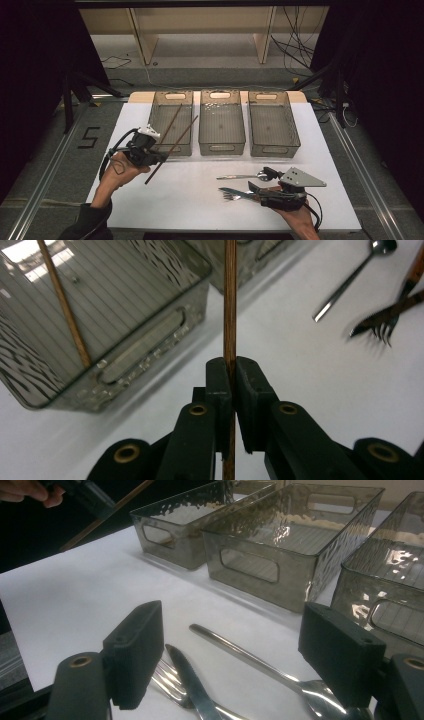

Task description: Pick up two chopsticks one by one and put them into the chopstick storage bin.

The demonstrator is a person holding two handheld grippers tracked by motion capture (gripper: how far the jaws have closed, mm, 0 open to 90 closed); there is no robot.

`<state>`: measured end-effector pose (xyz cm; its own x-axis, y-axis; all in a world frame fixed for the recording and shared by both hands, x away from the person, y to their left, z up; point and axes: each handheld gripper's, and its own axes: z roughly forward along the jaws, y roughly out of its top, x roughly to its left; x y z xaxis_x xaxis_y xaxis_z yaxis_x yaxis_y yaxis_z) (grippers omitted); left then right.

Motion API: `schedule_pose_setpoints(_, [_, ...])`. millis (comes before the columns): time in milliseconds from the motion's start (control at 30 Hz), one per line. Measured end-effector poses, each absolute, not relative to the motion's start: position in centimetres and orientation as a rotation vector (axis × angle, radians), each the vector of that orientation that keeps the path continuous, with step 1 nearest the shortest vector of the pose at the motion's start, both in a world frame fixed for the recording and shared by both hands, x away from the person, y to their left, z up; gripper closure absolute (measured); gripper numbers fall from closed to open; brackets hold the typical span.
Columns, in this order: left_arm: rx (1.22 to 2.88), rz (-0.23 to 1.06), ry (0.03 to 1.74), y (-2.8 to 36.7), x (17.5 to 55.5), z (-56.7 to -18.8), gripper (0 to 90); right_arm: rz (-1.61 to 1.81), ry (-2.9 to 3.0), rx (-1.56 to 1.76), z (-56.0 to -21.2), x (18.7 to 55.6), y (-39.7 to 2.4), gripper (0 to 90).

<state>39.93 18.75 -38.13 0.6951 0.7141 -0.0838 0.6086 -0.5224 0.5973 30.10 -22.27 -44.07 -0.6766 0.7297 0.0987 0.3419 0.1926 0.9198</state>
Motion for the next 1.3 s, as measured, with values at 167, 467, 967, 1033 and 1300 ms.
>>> schedule_pose_setpoints(167, [2.243,0.272,1.029,18.8,41.6,-37.2,84.2,1.481,2.115,1.008,-44.1,30.1,-22.3,26.8])
schedule_pose_setpoints(467, [2.15,0.311,1.078,19.1,44.8,-35.8,84.2,1.484,2.112,1.01,-44.1,30.1,-22.3,26.8])
schedule_pose_setpoints(967, [2.117,0.411,1.133,19.2,49.3,-34.7,84.2,1.484,2.117,1.007,-44.1,30.2,-22.3,26.8])
schedule_pose_setpoints(1033, [2.114,0.425,1.141,19.1,49.8,-34.7,84.2,1.484,2.117,1.007,-44.1,30.2,-22.3,26.8])
schedule_pose_setpoints(1300, [2.096,0.465,1.167,19.2,51.5,-35.0,84.2,1.486,2.118,1.005,-44.2,30.2,-22.3,26.8])
